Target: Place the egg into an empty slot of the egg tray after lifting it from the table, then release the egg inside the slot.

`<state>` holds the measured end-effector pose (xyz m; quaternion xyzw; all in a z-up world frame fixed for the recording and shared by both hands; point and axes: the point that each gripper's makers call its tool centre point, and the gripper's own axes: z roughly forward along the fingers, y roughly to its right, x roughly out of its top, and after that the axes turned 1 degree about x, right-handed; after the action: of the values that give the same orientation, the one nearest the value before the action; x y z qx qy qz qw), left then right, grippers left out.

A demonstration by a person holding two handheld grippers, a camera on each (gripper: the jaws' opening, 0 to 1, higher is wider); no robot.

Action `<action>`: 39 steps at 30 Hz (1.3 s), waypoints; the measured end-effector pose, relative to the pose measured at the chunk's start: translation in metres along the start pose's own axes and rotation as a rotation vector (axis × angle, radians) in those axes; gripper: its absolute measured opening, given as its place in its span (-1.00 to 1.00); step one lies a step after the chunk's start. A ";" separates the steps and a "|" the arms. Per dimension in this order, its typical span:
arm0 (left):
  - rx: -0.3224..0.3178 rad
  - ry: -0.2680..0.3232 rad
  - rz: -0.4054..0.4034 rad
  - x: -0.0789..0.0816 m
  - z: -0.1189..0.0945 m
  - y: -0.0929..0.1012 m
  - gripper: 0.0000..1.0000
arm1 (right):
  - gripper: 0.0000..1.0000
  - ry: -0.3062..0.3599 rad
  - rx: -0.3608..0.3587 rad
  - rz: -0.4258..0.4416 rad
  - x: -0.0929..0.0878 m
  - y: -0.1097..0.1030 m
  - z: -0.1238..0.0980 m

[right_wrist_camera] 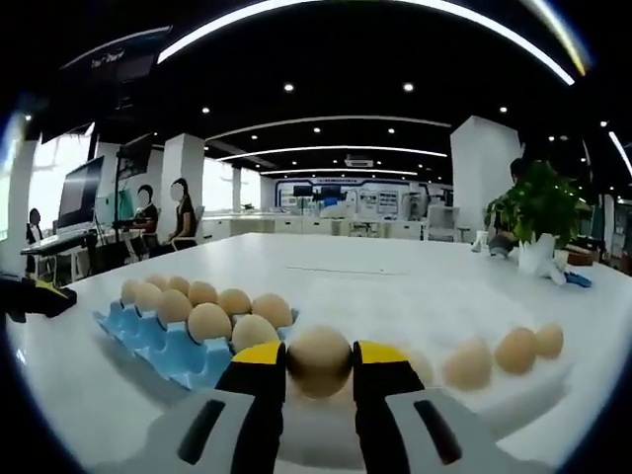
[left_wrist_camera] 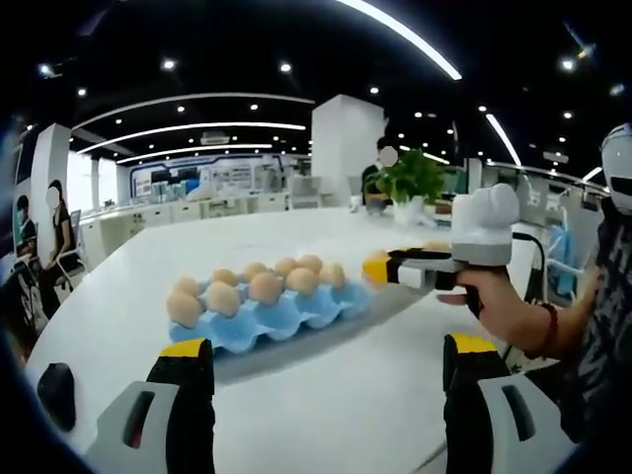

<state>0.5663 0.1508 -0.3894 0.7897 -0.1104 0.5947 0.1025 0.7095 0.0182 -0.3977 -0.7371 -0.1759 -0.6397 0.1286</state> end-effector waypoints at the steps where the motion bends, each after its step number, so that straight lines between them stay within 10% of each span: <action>1: -0.001 0.002 -0.001 0.001 0.000 0.000 0.96 | -0.45 0.009 0.005 -0.002 0.003 -0.001 -0.001; 39: 0.049 -0.001 0.004 -0.002 -0.017 -0.010 0.97 | -0.45 0.084 0.384 -0.065 0.034 -0.116 0.006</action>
<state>0.5536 0.1651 -0.3867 0.7920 -0.0972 0.5972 0.0818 0.6698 0.1292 -0.3691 -0.6656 -0.3129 -0.6285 0.2532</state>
